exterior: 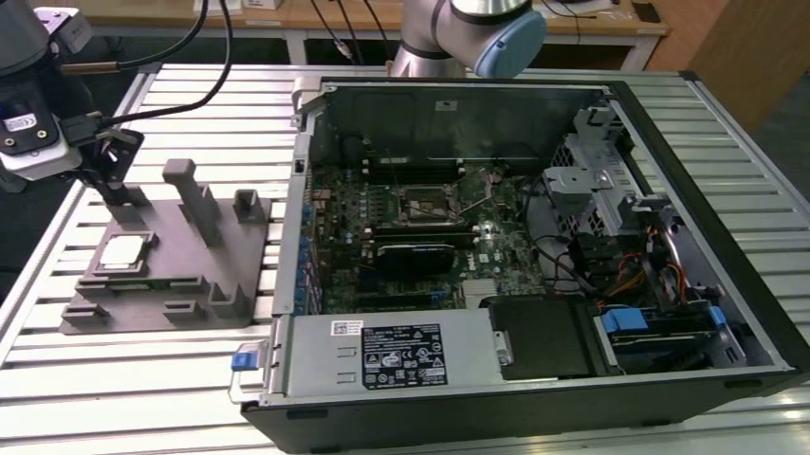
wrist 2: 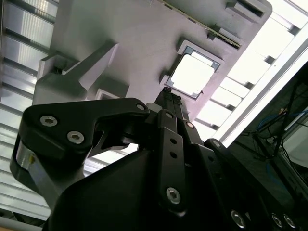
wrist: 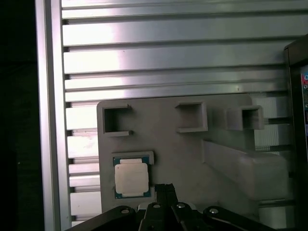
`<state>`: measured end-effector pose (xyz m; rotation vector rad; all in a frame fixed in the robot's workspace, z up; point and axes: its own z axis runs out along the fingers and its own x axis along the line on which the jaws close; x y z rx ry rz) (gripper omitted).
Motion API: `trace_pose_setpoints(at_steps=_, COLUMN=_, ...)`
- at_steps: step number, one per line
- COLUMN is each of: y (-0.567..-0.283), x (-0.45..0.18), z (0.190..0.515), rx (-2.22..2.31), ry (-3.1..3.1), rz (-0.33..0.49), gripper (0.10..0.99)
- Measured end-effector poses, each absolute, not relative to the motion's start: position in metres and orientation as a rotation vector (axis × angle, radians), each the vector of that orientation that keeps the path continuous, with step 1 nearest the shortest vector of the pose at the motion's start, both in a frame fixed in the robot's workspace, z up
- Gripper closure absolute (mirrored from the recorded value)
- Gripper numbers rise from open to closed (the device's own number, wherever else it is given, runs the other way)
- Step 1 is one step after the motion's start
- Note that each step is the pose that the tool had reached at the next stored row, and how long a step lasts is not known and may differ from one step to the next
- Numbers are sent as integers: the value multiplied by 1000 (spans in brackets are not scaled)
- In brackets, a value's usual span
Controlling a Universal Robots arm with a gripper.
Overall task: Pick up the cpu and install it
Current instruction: 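Pick up the cpu and move it towards the insertion slot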
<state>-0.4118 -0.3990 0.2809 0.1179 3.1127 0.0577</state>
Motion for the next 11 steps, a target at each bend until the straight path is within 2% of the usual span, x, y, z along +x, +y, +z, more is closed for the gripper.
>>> trace_pose_setpoints(at_steps=11, y=-399, x=-414, z=275, rx=118, ry=3113, rz=58, gripper=980)
